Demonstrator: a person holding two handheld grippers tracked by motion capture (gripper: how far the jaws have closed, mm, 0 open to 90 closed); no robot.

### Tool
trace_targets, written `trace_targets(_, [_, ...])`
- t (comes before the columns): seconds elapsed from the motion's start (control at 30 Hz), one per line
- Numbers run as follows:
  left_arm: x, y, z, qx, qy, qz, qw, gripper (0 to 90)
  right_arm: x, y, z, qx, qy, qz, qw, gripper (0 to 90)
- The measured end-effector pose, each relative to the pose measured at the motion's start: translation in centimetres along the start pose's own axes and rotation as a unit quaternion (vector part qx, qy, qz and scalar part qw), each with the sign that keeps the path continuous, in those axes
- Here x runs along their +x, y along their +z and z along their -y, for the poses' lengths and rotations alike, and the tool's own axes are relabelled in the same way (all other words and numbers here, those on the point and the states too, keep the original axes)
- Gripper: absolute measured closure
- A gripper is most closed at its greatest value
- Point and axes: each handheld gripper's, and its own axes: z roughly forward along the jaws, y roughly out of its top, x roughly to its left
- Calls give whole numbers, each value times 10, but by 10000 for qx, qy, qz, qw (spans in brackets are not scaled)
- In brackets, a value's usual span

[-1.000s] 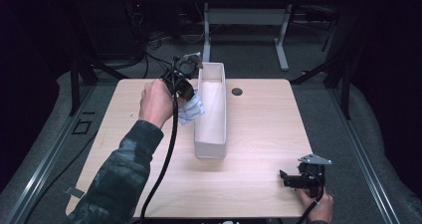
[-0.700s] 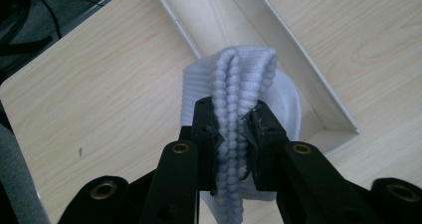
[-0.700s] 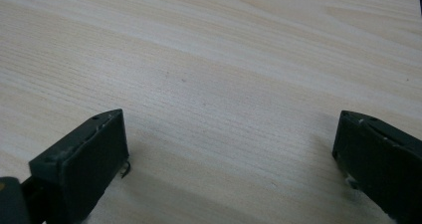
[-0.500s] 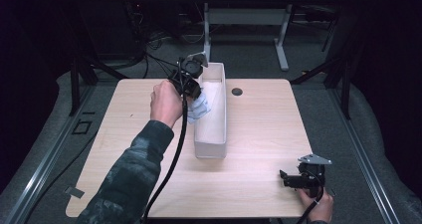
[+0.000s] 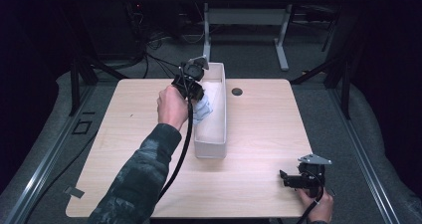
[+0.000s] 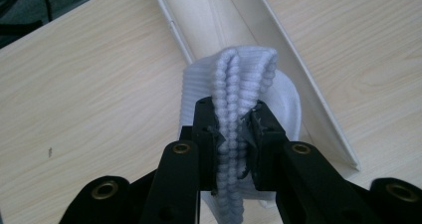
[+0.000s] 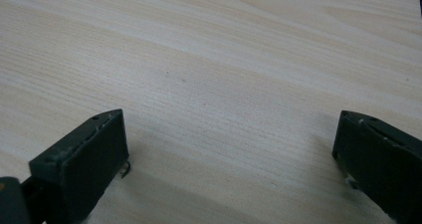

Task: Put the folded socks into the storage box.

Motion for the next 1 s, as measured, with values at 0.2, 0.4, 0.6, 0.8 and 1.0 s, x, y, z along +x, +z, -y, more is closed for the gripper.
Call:
trace_targets(0.2, [-6, 16, 3, 55, -84, 160, 9998, 769, 0, 0, 0, 1, 0, -1, 10000, 2])
trace_targets(0.4, [-13, 29, 6, 104, -133, 318, 9993, 768, 0, 0, 0, 3, -2, -1, 10000, 2])
trace_targets(0.6, [-21, 41, 10, 183, -153, 410, 9989, 768, 0, 0, 0, 1, -1, -1, 10000, 3])
trace_targets(0.8, [-26, 50, 14, 239, -149, 432, 9987, 768, 0, 0, 0, 0, -2, 1, 10000, 2])
trace_targets(1.0, [-32, 57, 17, 258, -145, 471, 9985, 767, 0, 0, 0, 1, -3, 1, 10000, 2])
